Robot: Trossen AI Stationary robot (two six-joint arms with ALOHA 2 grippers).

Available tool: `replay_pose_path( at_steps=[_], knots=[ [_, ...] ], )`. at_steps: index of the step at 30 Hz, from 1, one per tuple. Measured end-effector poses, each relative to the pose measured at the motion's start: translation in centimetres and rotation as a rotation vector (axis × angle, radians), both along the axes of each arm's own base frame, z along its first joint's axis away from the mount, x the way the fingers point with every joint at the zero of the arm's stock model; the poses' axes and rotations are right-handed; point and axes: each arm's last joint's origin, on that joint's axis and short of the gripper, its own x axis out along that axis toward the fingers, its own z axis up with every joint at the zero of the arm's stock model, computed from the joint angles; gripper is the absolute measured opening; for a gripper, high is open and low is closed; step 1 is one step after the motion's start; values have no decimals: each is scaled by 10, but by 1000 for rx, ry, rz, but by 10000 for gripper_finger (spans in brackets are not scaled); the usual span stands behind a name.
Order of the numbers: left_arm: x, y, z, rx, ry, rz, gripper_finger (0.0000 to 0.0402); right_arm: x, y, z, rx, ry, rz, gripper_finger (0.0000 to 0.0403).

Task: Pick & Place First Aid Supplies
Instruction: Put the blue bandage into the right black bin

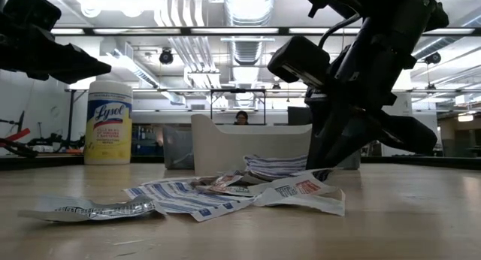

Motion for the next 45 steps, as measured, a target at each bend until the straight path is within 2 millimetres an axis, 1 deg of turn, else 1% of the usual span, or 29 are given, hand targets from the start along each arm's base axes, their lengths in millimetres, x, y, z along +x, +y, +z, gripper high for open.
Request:
replay_pose_path(
  at_steps=[7, 17, 25, 30, 33, 36, 41, 45],
  knots=[
    [0, 0, 0, 0, 0, 0, 177, 0, 0, 3, -5, -8, 20, 10],
    [0, 0, 0, 0, 0, 0, 177, 6, 3, 17, -19, -45, 69, 8],
    [0, 0, 0, 0, 0, -1, 177, 15, 7, 33, -40, -65, 135, 8],
    [0, 0, 0, 0, 0, 0, 177, 15, 10, 48, -37, 46, 206, 8],
    [0, 0, 0, 0, -1, -1, 177, 13, 13, 61, -58, 113, 257, 8],
    [0, 0, 0, 0, 0, -1, 177, 13, 17, 76, -69, 164, 350, 8],
    [0, 0, 0, 0, 0, -1, 177, 15, 28, 101, -117, 152, 536, 8],
    [0, 0, 0, 0, 0, 0, 177, 19, 37, 119, -177, 81, 679, 8]
  ],
)
